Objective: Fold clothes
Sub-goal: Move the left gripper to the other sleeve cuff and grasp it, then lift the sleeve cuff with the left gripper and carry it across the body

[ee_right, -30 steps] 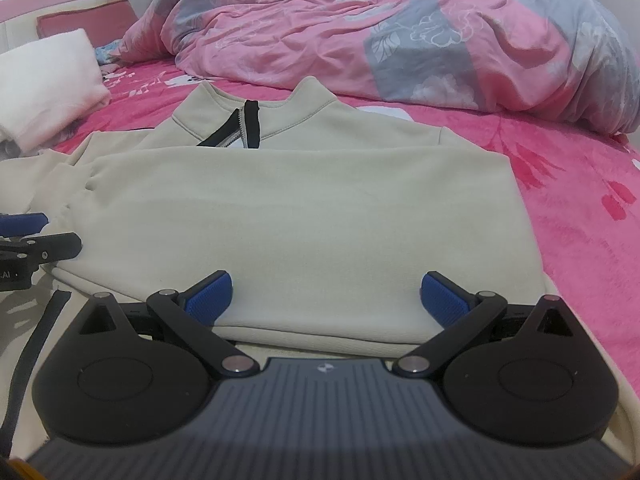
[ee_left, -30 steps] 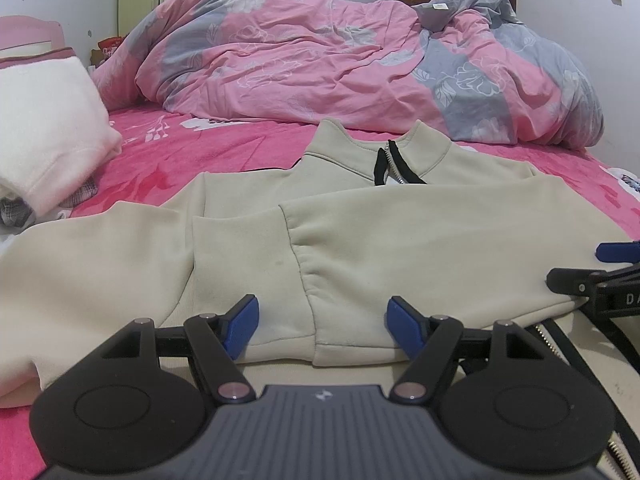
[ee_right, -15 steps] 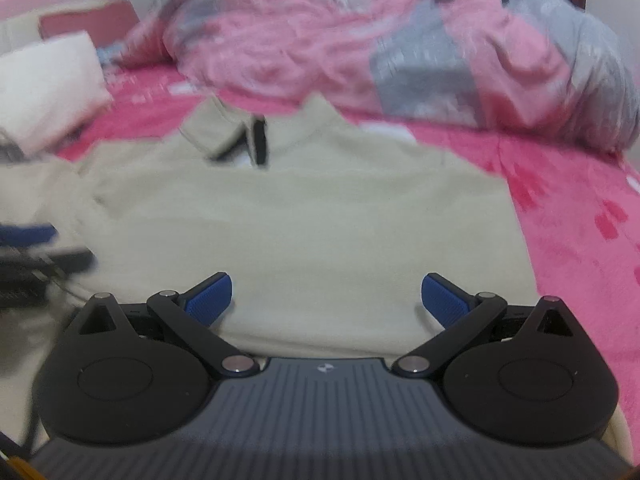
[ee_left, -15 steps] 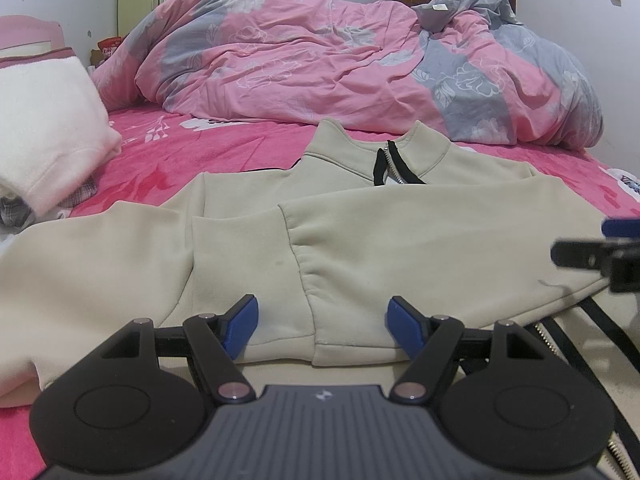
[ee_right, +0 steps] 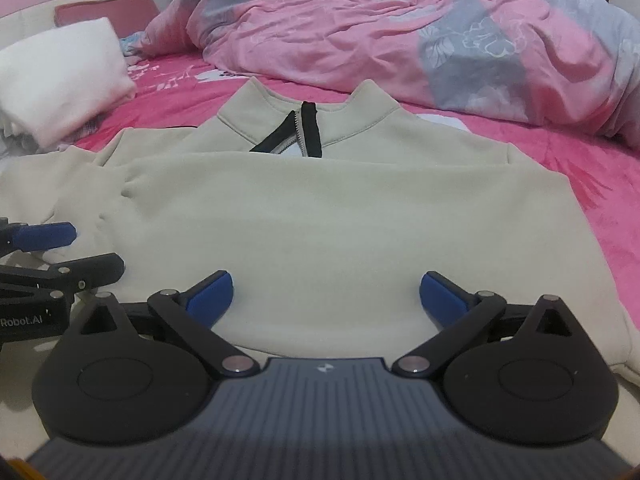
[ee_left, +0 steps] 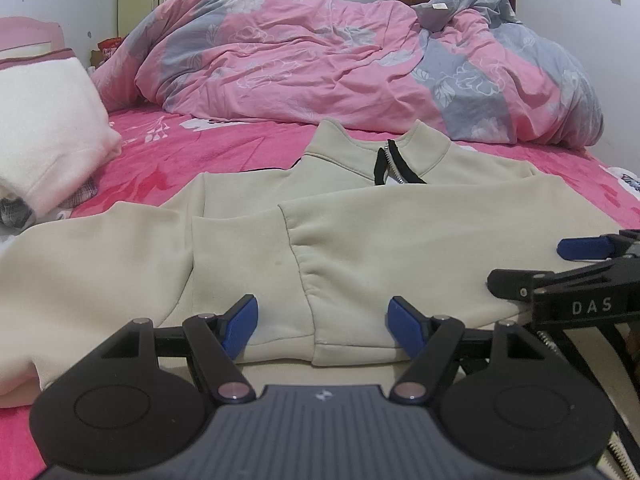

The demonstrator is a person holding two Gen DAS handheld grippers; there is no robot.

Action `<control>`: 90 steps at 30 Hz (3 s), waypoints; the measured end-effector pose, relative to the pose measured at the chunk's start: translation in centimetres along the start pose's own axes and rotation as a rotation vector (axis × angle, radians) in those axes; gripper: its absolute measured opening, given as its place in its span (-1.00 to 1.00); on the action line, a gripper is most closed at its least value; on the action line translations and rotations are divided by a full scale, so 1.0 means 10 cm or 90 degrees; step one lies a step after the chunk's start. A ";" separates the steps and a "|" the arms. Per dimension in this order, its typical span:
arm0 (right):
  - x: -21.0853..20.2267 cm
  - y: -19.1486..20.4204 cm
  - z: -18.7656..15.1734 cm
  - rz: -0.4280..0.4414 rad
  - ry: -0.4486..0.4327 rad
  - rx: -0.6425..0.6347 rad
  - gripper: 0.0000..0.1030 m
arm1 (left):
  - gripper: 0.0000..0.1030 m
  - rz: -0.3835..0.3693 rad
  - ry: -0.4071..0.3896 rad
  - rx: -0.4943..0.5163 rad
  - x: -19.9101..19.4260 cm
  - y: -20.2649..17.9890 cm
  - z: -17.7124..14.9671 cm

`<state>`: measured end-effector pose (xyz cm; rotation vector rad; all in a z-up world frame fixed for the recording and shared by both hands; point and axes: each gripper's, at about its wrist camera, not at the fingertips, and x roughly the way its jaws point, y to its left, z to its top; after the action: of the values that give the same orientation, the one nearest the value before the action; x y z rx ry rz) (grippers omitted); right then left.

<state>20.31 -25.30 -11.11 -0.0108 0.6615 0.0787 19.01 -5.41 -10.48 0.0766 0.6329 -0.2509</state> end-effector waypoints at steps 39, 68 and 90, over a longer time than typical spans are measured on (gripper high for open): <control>-0.01 -0.02 -0.04 0.005 -0.009 0.007 0.98 | 0.47 0.360 -0.178 -0.703 -2.14 3.22 -0.74; 0.00 -0.04 -0.04 0.006 -0.012 0.005 0.98 | -0.75 0.418 -0.286 -0.416 -1.95 2.41 -0.13; -0.02 -0.04 -0.04 0.009 -0.014 0.010 0.98 | -0.27 -0.064 -0.044 -0.104 -0.57 0.25 -0.07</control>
<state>19.96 -25.74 -11.33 0.0103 0.6403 0.0871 14.83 -1.73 -7.68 -0.1208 0.5879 -0.2974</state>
